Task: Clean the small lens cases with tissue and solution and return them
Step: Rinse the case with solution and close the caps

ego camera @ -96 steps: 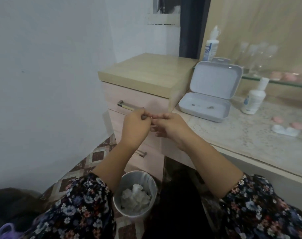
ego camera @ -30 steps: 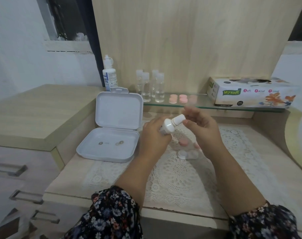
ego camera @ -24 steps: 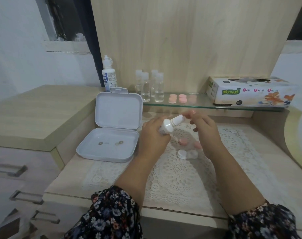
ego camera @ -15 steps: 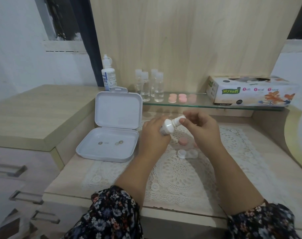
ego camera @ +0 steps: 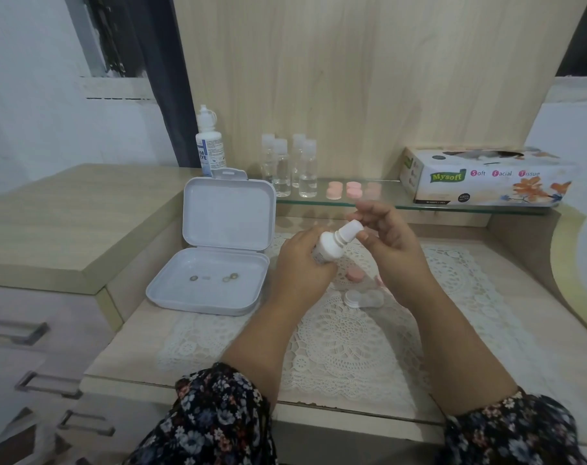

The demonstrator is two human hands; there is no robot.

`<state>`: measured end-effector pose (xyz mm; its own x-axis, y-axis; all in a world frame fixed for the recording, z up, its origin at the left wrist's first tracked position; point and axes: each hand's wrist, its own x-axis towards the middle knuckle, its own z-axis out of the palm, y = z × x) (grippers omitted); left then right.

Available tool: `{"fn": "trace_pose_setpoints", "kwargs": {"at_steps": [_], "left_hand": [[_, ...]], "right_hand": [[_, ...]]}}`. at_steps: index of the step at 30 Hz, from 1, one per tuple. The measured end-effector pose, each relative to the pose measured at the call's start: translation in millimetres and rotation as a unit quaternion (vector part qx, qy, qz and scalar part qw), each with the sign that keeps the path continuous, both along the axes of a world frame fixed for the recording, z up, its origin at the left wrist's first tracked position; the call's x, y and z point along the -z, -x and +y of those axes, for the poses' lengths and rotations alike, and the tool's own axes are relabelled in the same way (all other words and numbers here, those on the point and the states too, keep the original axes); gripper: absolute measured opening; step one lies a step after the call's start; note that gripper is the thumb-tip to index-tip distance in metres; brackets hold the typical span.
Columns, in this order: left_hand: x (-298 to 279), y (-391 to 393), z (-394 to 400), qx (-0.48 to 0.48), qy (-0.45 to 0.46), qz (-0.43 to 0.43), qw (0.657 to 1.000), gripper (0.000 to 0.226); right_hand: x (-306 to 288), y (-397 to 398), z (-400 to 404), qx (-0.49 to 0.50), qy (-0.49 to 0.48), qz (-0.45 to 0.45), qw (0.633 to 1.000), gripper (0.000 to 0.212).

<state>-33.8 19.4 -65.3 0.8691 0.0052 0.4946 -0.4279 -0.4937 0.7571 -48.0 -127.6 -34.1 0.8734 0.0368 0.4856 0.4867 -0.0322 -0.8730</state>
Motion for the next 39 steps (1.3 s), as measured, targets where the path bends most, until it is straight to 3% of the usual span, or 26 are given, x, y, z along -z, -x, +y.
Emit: {"fn": "trace_pose_setpoints", "kwargs": {"at_steps": [16,20,24,29,35,39], "left_hand": [[-6.8,7.1,-1.4,0.022,0.023,0.049,0.998,0.044],[-5.5,5.5,1.3,0.011,0.018,0.057,0.998,0.043],[-6.3,3.5,3.1,-0.003,0.047,0.061,0.997,0.045],[-6.5,3.4,2.7,-0.006,0.045,0.054,0.998,0.043],[-5.1,1.6,2.9,-0.012,0.042,0.052,0.998,0.043],[-3.7,0.2,2.5,-0.013,0.039,0.05,0.998,0.042]], "right_hand": [[-4.2,-1.9,-2.5,0.007,-0.092,-0.024,0.995,0.057],[-4.1,-5.6,-10.8,0.081,-0.123,-0.022,0.989,0.055],[7.8,-14.2,-17.7,0.19,0.018,0.067,0.979,0.048],[23.0,-22.0,-20.2,0.195,0.167,0.15,0.955,0.042],[16.8,-13.3,-18.4,0.194,0.156,0.146,0.957,0.037],[4.0,5.6,-25.5,0.167,0.188,0.146,0.957,0.005]]}}
